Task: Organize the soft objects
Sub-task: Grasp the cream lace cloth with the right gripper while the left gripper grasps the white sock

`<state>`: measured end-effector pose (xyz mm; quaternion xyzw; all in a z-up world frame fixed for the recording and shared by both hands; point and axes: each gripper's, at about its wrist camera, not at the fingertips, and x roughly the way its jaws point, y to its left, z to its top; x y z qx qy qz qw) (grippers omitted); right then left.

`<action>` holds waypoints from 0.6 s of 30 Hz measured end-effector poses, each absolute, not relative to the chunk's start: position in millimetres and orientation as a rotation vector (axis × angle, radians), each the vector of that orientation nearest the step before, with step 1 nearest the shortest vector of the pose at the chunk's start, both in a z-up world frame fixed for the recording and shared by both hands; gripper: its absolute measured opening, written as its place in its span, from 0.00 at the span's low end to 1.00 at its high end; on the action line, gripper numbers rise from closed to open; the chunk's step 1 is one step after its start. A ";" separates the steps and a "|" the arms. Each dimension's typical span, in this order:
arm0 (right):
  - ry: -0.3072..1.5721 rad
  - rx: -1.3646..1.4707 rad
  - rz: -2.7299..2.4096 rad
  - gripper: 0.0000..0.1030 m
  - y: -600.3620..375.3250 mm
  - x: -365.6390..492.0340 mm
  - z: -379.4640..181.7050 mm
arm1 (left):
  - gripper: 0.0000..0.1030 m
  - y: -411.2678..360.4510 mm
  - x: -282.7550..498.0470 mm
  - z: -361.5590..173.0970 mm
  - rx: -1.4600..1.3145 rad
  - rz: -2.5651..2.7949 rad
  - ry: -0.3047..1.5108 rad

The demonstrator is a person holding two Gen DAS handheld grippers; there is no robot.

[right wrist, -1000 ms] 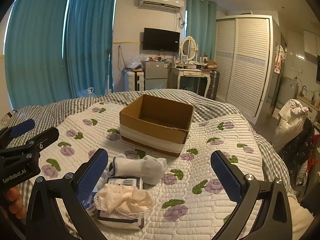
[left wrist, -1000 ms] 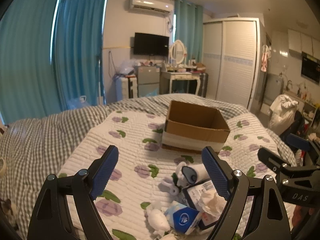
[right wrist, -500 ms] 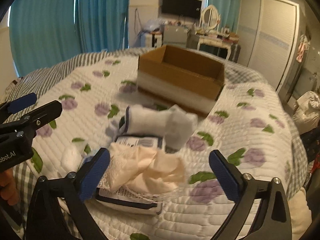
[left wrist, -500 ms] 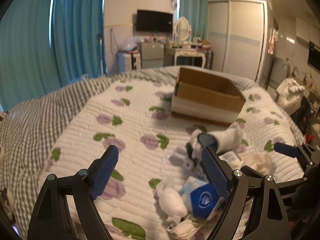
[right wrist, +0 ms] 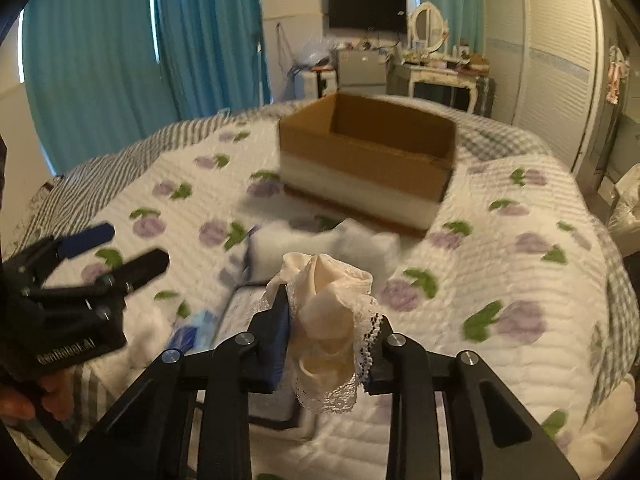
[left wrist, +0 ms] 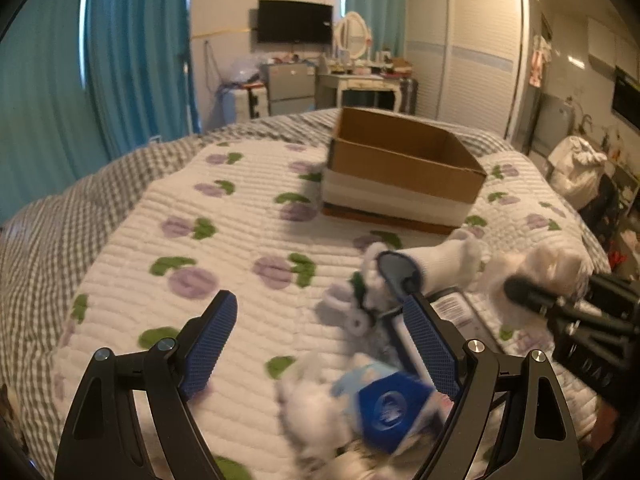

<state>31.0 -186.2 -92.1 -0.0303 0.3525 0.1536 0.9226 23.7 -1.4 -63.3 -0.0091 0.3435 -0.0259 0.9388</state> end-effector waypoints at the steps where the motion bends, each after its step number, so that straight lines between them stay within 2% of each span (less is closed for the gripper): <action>1: 0.716 -0.058 0.304 0.27 -193.0 34.8 -88.8 | 0.84 -7.8 27.9 -63.6 -0.016 -0.070 0.709; 10: 0.702 -0.049 0.234 0.27 -239.6 69.0 -79.0 | 0.84 -67.3 76.3 -76.6 0.023 -0.166 0.810; 18: 0.736 0.012 0.251 0.27 -261.7 88.9 -93.3 | 0.81 -73.2 112.4 -104.8 -0.013 -0.167 0.927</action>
